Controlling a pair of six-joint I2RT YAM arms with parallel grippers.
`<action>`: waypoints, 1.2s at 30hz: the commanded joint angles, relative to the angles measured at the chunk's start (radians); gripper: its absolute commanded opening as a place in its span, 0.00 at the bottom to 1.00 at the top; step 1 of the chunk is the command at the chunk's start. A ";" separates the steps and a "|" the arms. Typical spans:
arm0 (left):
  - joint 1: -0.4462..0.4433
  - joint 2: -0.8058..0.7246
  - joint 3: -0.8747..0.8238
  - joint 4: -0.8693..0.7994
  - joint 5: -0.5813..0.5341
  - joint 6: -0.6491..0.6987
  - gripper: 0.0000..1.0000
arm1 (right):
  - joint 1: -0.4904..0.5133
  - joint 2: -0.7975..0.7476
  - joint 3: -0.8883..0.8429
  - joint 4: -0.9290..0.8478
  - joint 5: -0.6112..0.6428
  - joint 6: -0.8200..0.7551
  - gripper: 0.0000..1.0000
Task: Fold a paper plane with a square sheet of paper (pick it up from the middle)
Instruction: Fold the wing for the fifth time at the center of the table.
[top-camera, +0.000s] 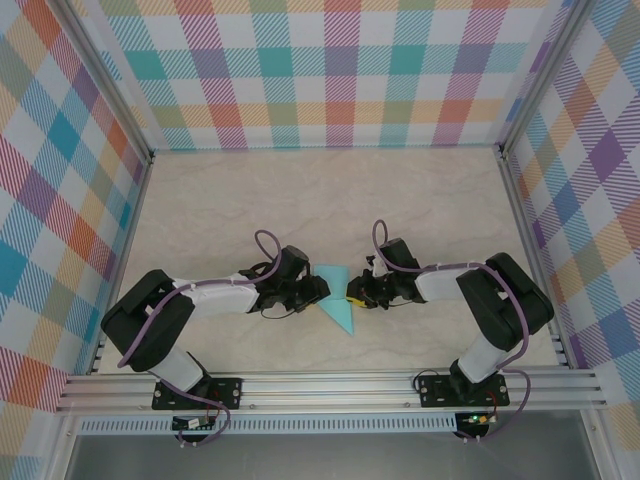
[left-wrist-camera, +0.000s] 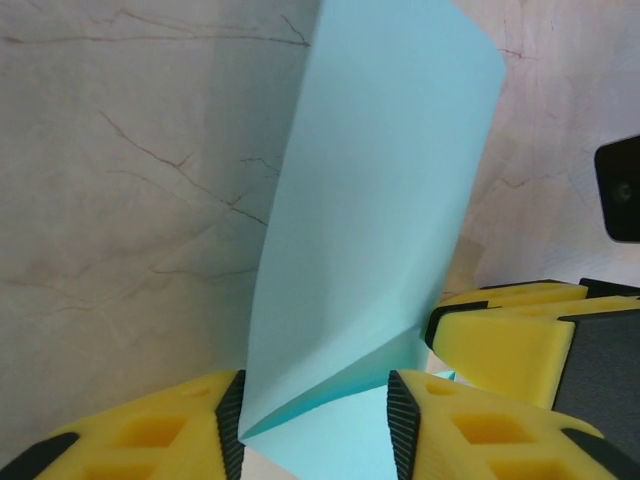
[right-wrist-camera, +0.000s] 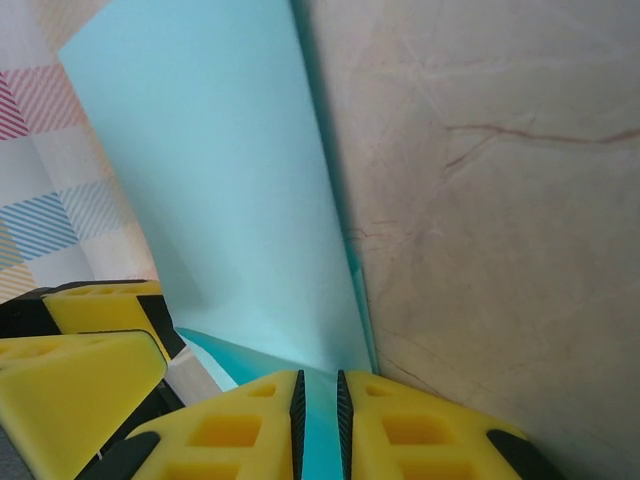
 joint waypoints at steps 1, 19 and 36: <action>-0.017 -0.002 0.004 0.033 0.006 0.000 0.38 | -0.013 0.001 -0.024 -0.019 0.010 0.003 0.20; -0.018 -0.017 0.013 0.022 -0.025 0.057 0.04 | -0.020 -0.202 0.062 -0.349 0.190 -0.142 0.33; -0.017 -0.010 0.048 -0.010 -0.011 0.046 0.03 | 0.405 -0.435 -0.056 -0.258 0.665 -0.418 0.44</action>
